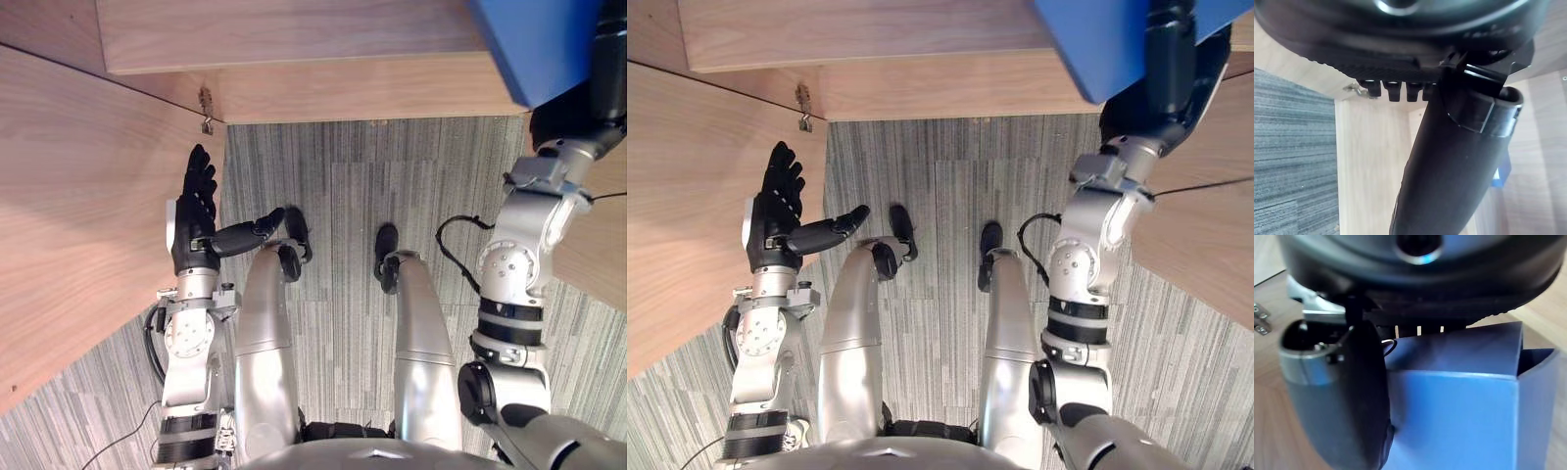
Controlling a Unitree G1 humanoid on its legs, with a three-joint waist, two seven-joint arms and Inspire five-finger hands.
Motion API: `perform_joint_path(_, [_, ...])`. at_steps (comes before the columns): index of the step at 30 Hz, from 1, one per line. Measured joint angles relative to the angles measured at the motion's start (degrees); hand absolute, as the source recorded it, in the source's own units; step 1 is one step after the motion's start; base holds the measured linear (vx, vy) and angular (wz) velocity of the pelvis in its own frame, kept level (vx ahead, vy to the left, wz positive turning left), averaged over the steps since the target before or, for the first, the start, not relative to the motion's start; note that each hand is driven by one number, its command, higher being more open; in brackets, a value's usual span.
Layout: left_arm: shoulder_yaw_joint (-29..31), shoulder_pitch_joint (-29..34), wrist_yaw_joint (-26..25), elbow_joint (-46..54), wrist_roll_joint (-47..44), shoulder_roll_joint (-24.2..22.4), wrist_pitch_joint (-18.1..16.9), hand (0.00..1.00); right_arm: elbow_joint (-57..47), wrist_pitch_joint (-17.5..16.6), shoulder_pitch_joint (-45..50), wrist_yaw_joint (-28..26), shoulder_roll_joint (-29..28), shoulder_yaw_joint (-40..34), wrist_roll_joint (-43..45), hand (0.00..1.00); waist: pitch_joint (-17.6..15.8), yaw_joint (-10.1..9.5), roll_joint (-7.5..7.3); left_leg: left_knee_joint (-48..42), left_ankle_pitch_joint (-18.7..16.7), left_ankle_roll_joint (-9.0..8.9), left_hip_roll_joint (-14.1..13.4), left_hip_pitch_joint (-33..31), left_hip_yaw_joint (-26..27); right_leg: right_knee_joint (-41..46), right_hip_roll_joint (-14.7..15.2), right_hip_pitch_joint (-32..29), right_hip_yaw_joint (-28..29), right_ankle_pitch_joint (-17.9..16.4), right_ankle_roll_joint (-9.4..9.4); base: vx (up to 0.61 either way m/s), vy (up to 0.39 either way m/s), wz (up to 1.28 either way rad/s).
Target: Walk over to the cabinet, pick up the folder, carry it to the office cabinet, place the folder inside the office cabinet, then close the office cabinet door
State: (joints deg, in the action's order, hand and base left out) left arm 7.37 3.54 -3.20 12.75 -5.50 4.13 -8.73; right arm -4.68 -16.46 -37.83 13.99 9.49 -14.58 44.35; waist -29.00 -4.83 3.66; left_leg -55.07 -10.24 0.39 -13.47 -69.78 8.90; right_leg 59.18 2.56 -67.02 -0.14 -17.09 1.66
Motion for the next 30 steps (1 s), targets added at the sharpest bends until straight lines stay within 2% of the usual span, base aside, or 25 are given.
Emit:
perform_joint_path(8, [-3.01, 1.19, 0.96, 3.54, -3.02, 0.01, 0.00, 1.00, 7.39, -0.09, -9.58, 1.74, 3.25, 0.02, 10.19, 0.00, -0.01, -0.91, 0.03, 1.64, 1.27, -0.37, 1.44, -0.98, -1.21, -0.51, 1.40, -0.35, -1.55, -0.09, -0.14, -0.01, 0.062, 0.13])
perform_joint_path(14, [-4.98, 4.77, 1.32, 6.16, -5.35, 0.02, -0.03, 1.00, 13.27, -0.46, -16.39, 1.75, 7.14, -0.64, 19.42, 0.00, -0.01, -1.44, 0.06, 2.78, 2.35, -0.59, 2.61, -2.39, -1.95, -0.49, 2.44, -1.38, -2.69, -0.17, -0.26, -0.03, 0.051, 0.13])
perform_joint_path(16, [-6.21, 4.87, 1.30, 5.79, -6.42, 0.00, -0.07, 1.00, 15.40, -1.23, -18.56, 1.76, 7.14, -1.62, 22.21, 0.00, 0.02, -1.63, 0.11, 3.41, 2.75, -0.74, 2.98, -2.66, -2.05, -0.62, 2.80, -1.67, -2.96, -0.20, -0.31, -0.03, 0.039, 0.15])
perform_joint_path(18, [-7.16, 2.07, 1.33, 2.27, -7.28, 0.03, -0.16, 1.00, 17.45, -3.43, -22.14, 2.19, 6.45, -2.29, 25.74, 0.00, 0.06, -2.10, 0.22, 3.80, 3.24, -0.58, 3.09, -2.80, -2.04, -0.60, 2.92, -1.96, -3.03, -0.20, -0.32, -0.03, 0.045, 0.05])
perform_joint_path(23, [-6.87, 0.72, 0.57, 0.72, -7.61, 0.03, 0.44, 1.00, 21.90, -5.86, -28.17, 3.56, 6.42, -5.20, 31.34, 0.00, 0.17, -2.63, 0.41, 4.41, 3.92, -0.84, 3.51, -2.85, -2.50, -0.61, 3.35, -1.94, -3.66, -0.24, -0.39, -0.02, 0.032, 0.07])
perform_joint_path(24, [-6.84, 0.73, 0.51, 0.72, -8.02, 0.04, 0.44, 1.00, 21.90, -6.66, -28.54, 4.02, 6.42, -5.80, 31.98, 1.00, 0.21, -2.70, 0.46, 4.67, 4.12, -0.98, 3.65, -2.89, -2.68, -0.70, 3.45, -1.94, -3.86, -0.24, -0.40, -0.03, 0.030, 0.12])
perform_joint_path(30, [-7.18, 0.83, 0.64, 0.71, -9.94, 0.06, 0.45, 1.00, 21.91, -8.72, -30.31, 7.50, 6.47, -7.24, 32.22, 1.00, 0.36, -3.09, 0.71, 6.07, 5.31, -1.48, 4.21, -2.87, -3.48, -0.71, 3.86, -1.94, -4.81, -0.45, -1.03, -0.03, 0.013, 0.10])
